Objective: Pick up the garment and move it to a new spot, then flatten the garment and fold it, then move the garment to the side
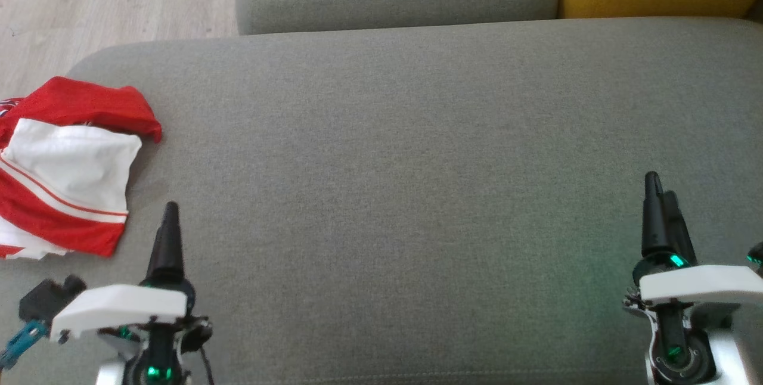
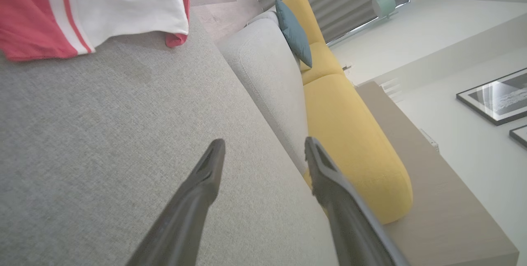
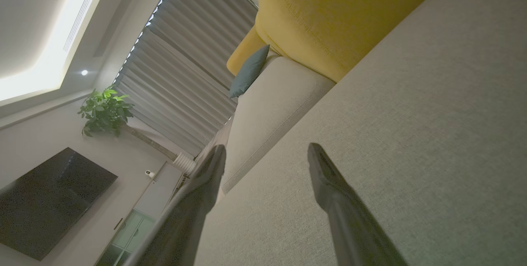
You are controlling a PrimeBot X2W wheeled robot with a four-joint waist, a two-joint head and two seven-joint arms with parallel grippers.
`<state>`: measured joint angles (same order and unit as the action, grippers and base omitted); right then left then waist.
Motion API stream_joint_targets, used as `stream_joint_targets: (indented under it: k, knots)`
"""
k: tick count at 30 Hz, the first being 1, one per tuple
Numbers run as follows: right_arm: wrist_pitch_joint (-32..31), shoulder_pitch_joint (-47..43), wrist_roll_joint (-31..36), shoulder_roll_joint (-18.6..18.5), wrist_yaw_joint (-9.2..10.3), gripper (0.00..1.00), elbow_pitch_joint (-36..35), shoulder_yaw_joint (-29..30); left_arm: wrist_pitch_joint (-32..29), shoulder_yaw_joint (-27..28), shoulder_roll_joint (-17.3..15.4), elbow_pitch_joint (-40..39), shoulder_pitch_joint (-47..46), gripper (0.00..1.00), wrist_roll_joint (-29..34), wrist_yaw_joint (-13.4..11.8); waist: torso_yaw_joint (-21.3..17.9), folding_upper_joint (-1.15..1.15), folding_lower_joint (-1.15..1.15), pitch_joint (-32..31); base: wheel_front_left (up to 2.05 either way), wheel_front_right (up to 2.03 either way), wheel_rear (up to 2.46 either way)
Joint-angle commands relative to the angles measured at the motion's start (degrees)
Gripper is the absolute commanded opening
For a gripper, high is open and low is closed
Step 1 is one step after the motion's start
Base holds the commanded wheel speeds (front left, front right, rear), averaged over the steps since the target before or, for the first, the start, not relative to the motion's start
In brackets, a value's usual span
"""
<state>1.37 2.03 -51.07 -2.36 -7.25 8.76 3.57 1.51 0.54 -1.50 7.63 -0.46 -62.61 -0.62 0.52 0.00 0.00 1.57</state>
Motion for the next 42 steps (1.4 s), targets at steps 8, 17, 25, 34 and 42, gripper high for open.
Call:
stream_joint_targets:
  k: [8, 17, 25, 34, 42]
  knots:
    - [1.81, 3.09, 9.24, -0.29, -0.12, 1.0, -5.05, -2.01, 1.77, -2.64, -0.77, -5.3, -3.66, 1.0, 9.47, -3.31, 0.06, 0.0, 0.0, 0.22, 0.0, 0.0, 0.0]
    - [3.33, 2.96, 18.05, -0.32, -0.14, 1.0, -6.35, -3.59, 3.28, -7.4, -2.7, -5.68, -4.13, 1.0, 19.67, -6.36, 0.04, 0.0, 0.0, 0.21, 0.0, 0.0, 0.0]
    - [4.68, 2.75, 24.44, -0.35, -0.15, 1.0, -6.57, -4.64, 4.62, -13.76, -6.3, -5.56, -5.12, 1.0, 27.16, -11.83, 0.11, 0.0, 0.0, 0.14, 0.0, 0.0, 0.0]
    - [6.2, 2.67, 33.09, -0.38, -0.17, 1.0, -7.79, -5.42, 6.12, -21.09, -10.35, -6.01, -7.11, 1.0, 34.39, -19.06, 0.3, 0.0, 0.0, -0.21, 0.0, 0.0, 0.0]
    - [7.55, 2.68, 40.17, -0.4, -0.18, 1.0, -8.8, -6.32, 7.46, -27.79, -13.77, -7.08, -9.35, 1.0, 39.81, -25.86, 0.28, 0.0, 0.0, -0.26, 0.0, 0.0, 0.0]
